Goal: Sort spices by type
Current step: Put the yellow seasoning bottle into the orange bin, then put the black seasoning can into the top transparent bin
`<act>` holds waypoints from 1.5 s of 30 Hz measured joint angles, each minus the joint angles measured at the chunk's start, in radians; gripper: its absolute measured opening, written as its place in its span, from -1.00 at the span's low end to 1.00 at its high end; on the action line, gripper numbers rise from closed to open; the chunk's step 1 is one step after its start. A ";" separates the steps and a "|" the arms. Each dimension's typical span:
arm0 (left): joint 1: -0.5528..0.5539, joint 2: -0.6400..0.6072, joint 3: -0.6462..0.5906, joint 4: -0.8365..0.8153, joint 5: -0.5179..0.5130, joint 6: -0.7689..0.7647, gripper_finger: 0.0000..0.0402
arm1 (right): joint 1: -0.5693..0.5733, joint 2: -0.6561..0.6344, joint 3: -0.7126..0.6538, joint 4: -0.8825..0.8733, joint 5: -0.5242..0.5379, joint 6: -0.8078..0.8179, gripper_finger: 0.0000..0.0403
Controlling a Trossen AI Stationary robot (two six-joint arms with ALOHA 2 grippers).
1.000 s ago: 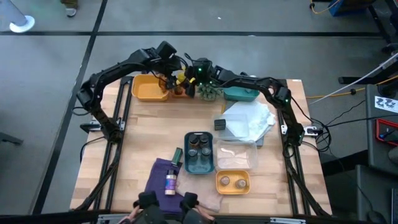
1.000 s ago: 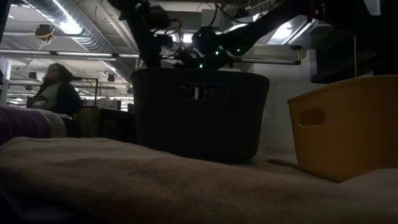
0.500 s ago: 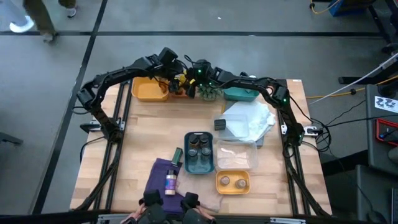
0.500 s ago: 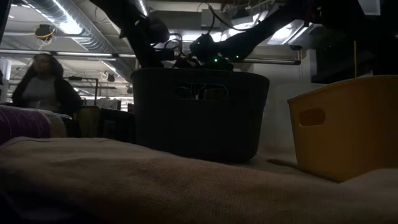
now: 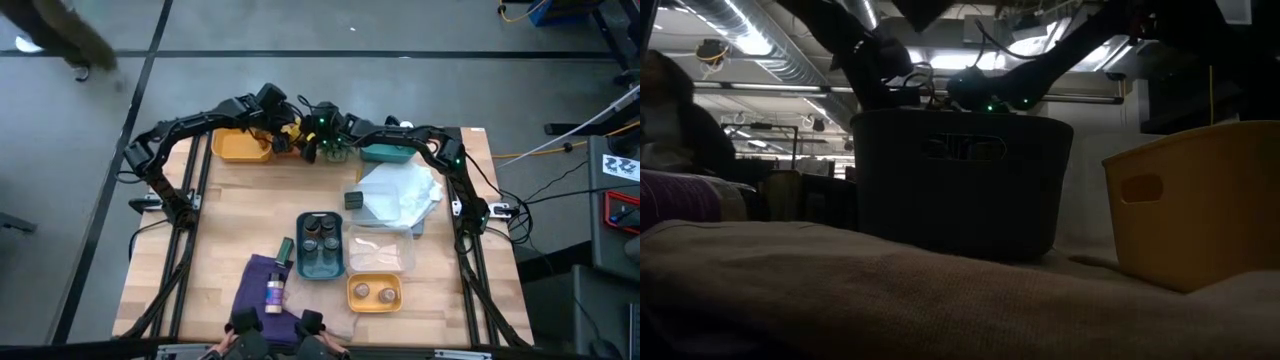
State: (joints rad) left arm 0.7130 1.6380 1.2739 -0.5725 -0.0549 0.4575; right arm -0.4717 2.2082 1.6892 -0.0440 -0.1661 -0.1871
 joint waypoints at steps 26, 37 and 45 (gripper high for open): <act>-0.026 -0.002 -0.027 0.086 0.000 -0.011 0.18 | 0.000 0.000 -0.030 0.055 0.001 -0.004 0.37; -0.026 -0.002 -0.025 0.083 0.000 -0.040 0.18 | 0.000 -0.011 0.050 -0.007 -0.002 -0.003 0.37; -0.032 -0.088 -0.025 0.054 0.000 -0.035 0.18 | 0.000 -0.021 0.191 -0.255 0.005 -0.069 0.37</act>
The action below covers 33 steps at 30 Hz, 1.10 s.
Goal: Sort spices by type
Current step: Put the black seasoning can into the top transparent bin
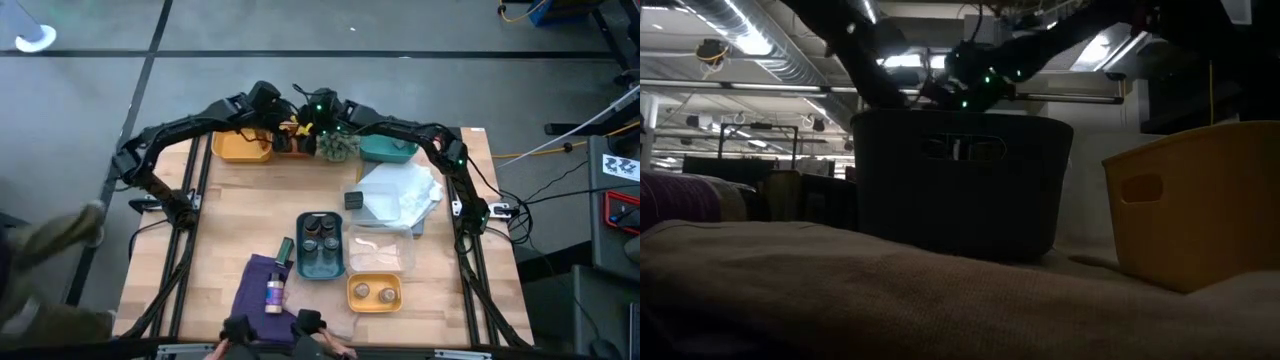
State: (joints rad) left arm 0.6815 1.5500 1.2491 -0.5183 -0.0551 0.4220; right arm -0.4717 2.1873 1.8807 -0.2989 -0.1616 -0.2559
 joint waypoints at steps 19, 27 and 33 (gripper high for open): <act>-0.328 -0.246 0.000 -0.567 0.082 -0.582 0.18 | 0.035 -0.205 0.207 -0.588 0.012 -0.124 0.37; -0.597 -0.245 0.000 -0.570 0.070 -0.826 0.18 | 0.094 -0.291 0.207 -0.825 0.011 -0.135 0.37; -0.753 -0.244 0.000 -0.570 -0.035 -1.066 0.18 | 0.107 -0.341 0.207 -0.974 0.012 -0.118 0.37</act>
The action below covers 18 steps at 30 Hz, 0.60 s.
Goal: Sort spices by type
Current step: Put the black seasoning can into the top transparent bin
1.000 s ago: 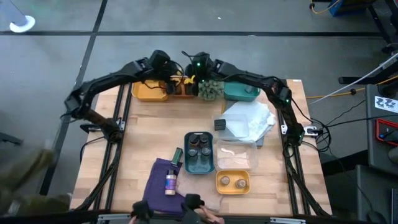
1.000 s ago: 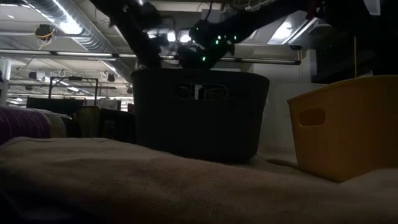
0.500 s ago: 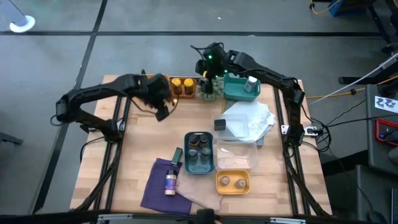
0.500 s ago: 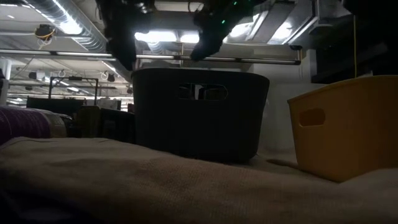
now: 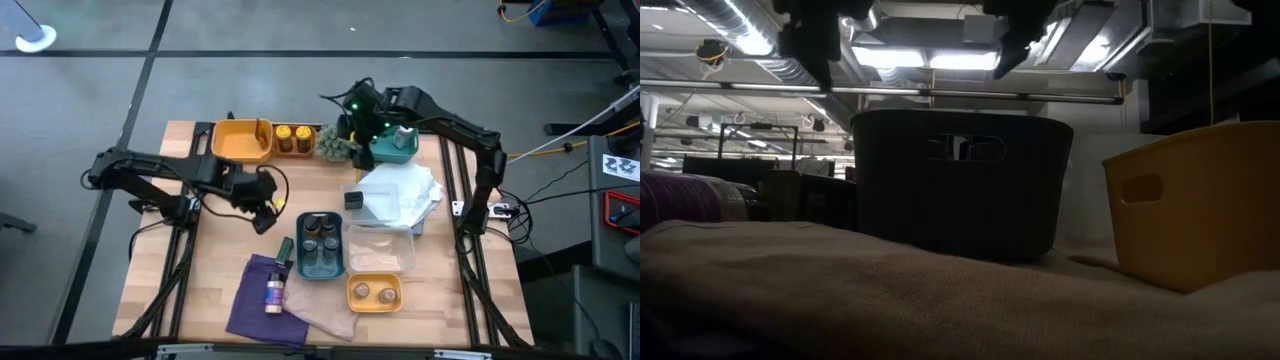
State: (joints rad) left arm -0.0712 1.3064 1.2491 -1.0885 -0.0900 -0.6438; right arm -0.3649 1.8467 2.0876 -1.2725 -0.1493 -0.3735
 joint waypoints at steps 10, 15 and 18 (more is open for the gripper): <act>-0.202 0.059 0.000 0.007 -0.135 -0.455 0.18 | -0.001 -0.106 -0.095 -0.091 0.000 0.037 0.37; -0.256 0.149 0.000 0.056 -0.135 -0.511 0.18 | -0.001 -0.216 -0.254 -0.050 0.000 0.074 0.37; -0.276 0.208 0.000 0.090 -0.135 -0.514 0.18 | -0.001 -0.303 -0.387 0.019 0.006 0.108 0.37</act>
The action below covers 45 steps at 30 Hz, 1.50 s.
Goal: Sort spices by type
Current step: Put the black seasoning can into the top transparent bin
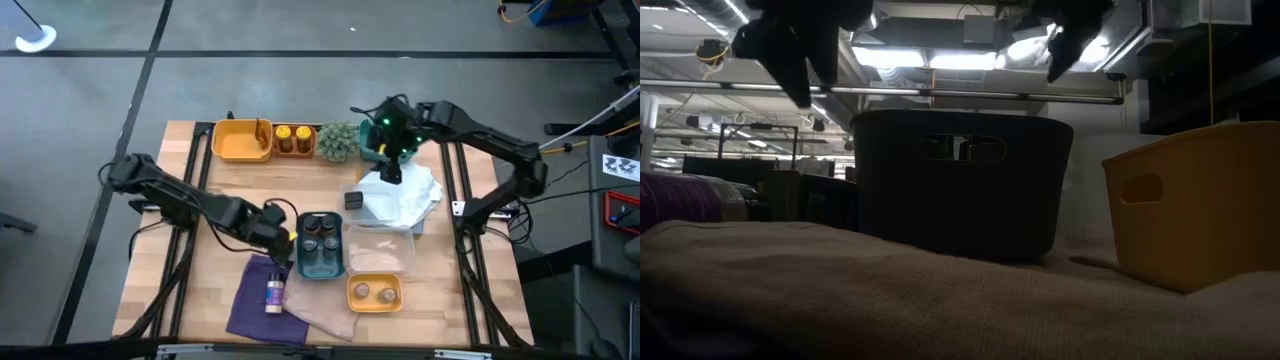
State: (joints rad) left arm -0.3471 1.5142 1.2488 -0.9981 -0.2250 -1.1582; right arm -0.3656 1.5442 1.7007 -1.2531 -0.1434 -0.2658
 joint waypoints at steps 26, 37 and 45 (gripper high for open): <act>-0.094 0.225 0.000 0.120 -0.067 -0.103 0.18 | 0.359 -0.398 -0.700 0.449 0.219 0.362 0.37; -0.101 0.302 0.000 0.127 -0.067 -0.099 0.18 | 0.539 -0.397 -0.799 0.593 0.303 0.483 0.37; -0.101 0.315 0.000 0.122 -0.075 -0.092 0.17 | 0.623 -0.397 -0.814 0.612 0.382 0.530 0.37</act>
State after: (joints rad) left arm -0.4477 1.8290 1.2484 -0.8762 -0.2999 -1.2505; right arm 0.2570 1.1469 0.8871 -0.6411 0.2382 0.2643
